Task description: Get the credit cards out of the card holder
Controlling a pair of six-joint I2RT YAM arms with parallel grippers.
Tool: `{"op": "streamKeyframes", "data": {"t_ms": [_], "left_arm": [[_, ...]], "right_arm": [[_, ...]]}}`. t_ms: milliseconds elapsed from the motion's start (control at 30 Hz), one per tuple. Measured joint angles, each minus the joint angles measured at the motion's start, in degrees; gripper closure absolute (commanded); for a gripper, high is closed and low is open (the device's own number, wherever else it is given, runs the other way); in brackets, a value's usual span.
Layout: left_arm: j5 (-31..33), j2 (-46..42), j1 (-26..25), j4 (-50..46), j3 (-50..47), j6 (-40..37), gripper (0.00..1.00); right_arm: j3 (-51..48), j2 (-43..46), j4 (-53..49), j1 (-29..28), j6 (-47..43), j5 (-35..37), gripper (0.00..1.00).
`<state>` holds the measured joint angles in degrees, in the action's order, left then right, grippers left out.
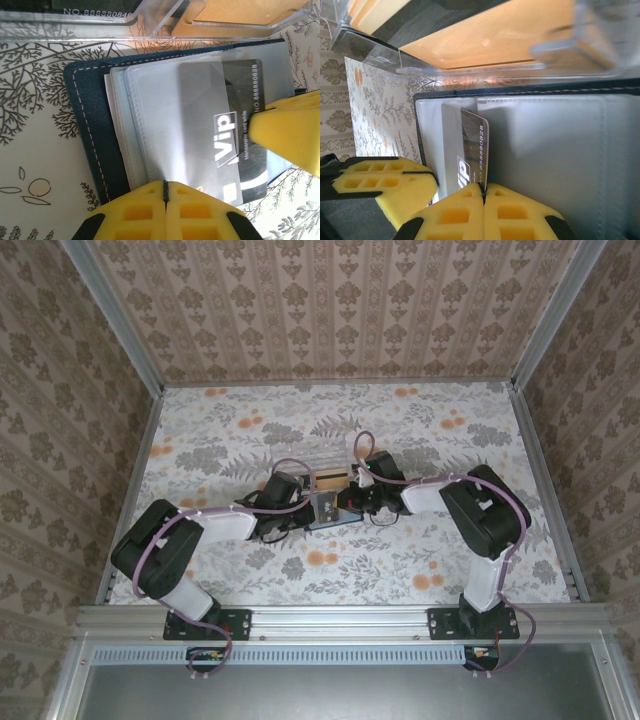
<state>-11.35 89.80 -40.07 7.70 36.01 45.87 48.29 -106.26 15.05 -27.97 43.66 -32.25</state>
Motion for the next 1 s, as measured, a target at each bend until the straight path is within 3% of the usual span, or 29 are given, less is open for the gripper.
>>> {"op": "streamKeyframes", "data": {"t_ms": [400, 667, 933, 1000], "left_arm": [[0.00, -0.39, 0.00, -0.59, 0.00, -0.02, 1.00], [0.07, -3.37, 0.07, -4.35, 0.00, -0.11, 0.99], [2.73, -20.04, 2.82, -12.22, 0.00, -1.49, 0.51], [4.20, -25.57, 4.15, -14.62, -0.11, -1.27, 0.34]], "right_arm": [[-5.03, 9.22, -5.60, 8.44, -3.67, -0.63, 1.00], [-4.66, 17.97, -14.29, 9.38, -8.57, -0.61, 1.00], [5.99, 24.20, -29.00, 3.78, -18.56, 6.49, 1.00], [10.58, 23.98, -32.54, 1.03, -21.84, 9.66, 1.00]]}}
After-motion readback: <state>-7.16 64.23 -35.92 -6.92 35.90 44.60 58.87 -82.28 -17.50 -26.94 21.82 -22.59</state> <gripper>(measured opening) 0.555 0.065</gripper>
